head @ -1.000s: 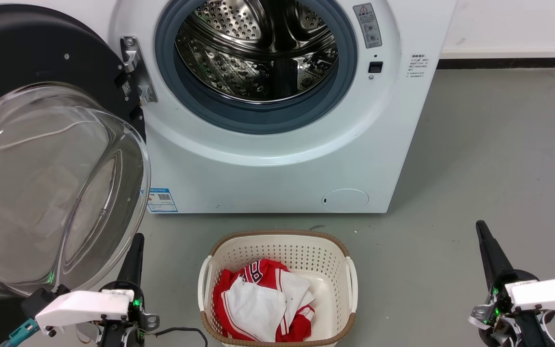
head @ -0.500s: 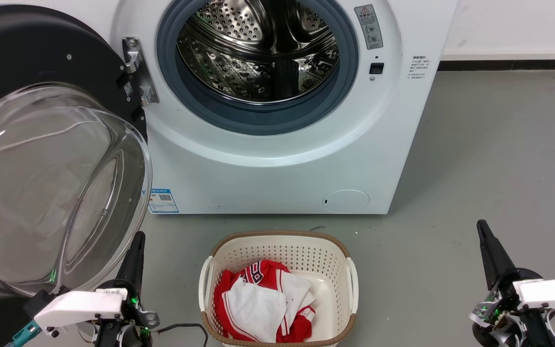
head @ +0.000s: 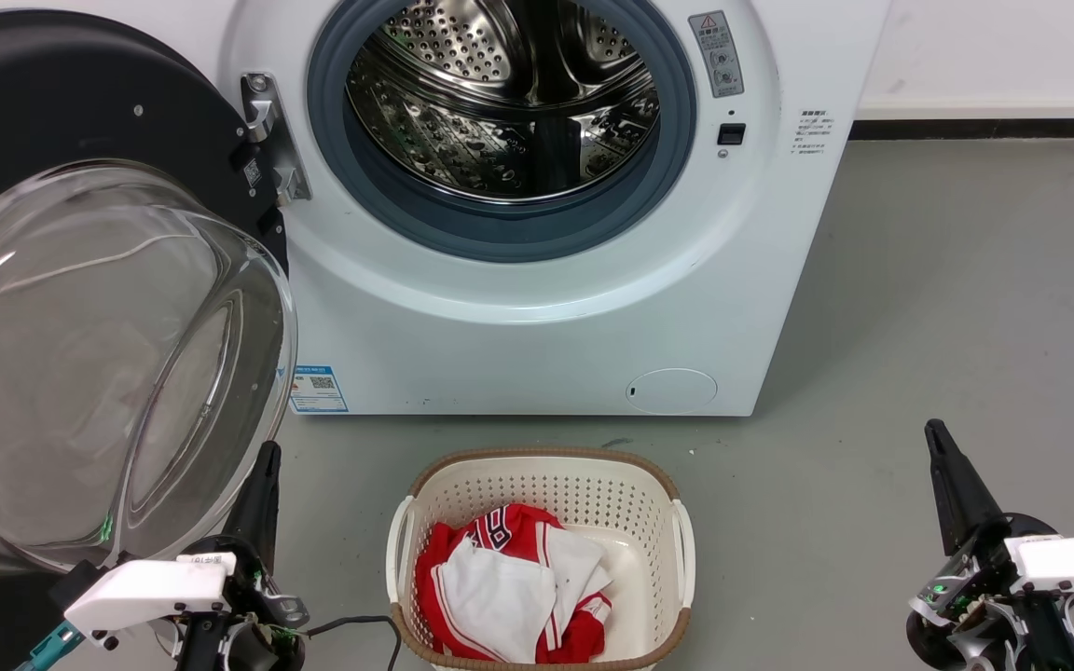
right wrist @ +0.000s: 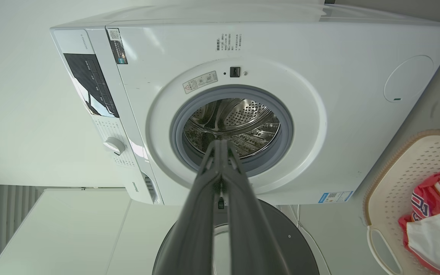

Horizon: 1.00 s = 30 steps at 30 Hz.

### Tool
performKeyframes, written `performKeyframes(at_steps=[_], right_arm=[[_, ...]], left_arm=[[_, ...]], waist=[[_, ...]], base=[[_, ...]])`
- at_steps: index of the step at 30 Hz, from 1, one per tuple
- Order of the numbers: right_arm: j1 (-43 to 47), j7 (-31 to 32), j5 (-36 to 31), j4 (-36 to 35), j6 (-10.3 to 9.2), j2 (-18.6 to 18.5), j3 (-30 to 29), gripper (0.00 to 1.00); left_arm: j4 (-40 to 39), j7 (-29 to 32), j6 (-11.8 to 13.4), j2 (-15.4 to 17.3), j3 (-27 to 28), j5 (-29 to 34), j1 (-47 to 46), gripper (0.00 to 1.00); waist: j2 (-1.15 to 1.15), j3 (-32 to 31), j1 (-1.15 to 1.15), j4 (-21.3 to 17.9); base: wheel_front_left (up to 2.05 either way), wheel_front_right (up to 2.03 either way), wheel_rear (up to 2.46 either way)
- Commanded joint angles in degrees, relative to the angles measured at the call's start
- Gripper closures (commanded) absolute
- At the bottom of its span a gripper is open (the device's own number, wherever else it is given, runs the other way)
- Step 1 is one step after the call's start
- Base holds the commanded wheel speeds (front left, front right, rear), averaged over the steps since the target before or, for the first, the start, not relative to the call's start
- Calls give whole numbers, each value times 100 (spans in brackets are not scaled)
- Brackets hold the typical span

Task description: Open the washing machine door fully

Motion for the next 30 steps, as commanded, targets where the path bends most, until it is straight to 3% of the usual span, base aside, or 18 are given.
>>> performKeyframes(at_steps=[1, 30], right_arm=[[-69, 3, 15, 11, 0, 18, -9, 100], [-75, 55, -57, 16, 0, 56, -72, 100]], left_arm=[[5, 17, -25, 7, 19, -8, -44, 100], [4, 16, -25, 7, 18, -10, -41, 100]], waist=[[0, 0, 0, 0], [0, 0, 0, 0]], base=[[0, 0, 0], [0, 0, 0]])
